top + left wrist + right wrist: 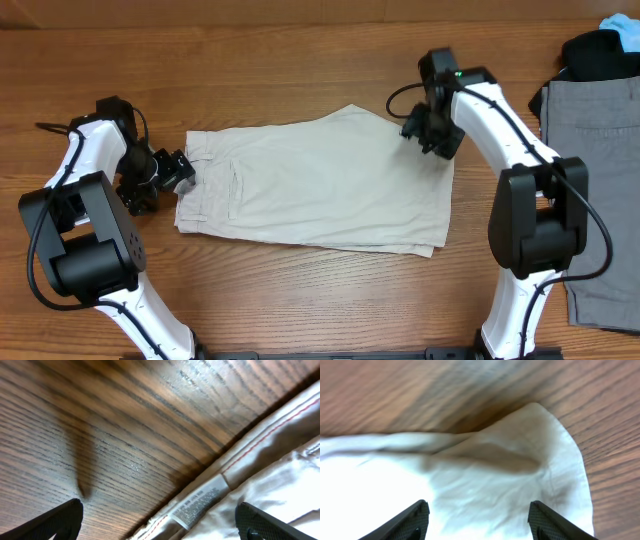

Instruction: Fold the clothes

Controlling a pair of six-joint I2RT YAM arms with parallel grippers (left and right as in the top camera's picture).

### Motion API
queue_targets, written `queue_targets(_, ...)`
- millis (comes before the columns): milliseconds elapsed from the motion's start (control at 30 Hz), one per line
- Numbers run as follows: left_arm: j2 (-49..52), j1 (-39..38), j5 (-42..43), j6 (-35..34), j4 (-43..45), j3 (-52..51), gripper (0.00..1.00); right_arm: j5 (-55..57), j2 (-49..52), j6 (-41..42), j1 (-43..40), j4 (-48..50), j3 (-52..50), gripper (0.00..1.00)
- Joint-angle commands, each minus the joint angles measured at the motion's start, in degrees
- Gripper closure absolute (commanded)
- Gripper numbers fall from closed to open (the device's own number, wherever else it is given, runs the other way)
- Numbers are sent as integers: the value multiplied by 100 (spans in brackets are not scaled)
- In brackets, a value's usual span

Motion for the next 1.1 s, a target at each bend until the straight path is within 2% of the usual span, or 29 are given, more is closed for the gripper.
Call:
queue_targets(0,26,24,133,190,-245,422,0,-225,-297,-485,-15,-284,474,32)
queue_targets(233,26,-35,933,1069,-118,520,0,-205,-356,-673,-15,-1397,1325,32)
queue_targets(367,33,-35,1290,1550,238,496,0,-254,-553,-931,-15,-2448,2227,30)
queue_targets(500,42,-50,1425,1694,306,496,0,-328,-841,-1086,-15,-3053,2745,29)
queue_targets(800,566,-33,1679,2133,291,496,0,-330,-1657,-1086,-26,-3099,2813,24)
queue_targets(1067,916,-13,2133,2417,258,496,0,-330,-1733,-1086,-26,-3213,2811,23)
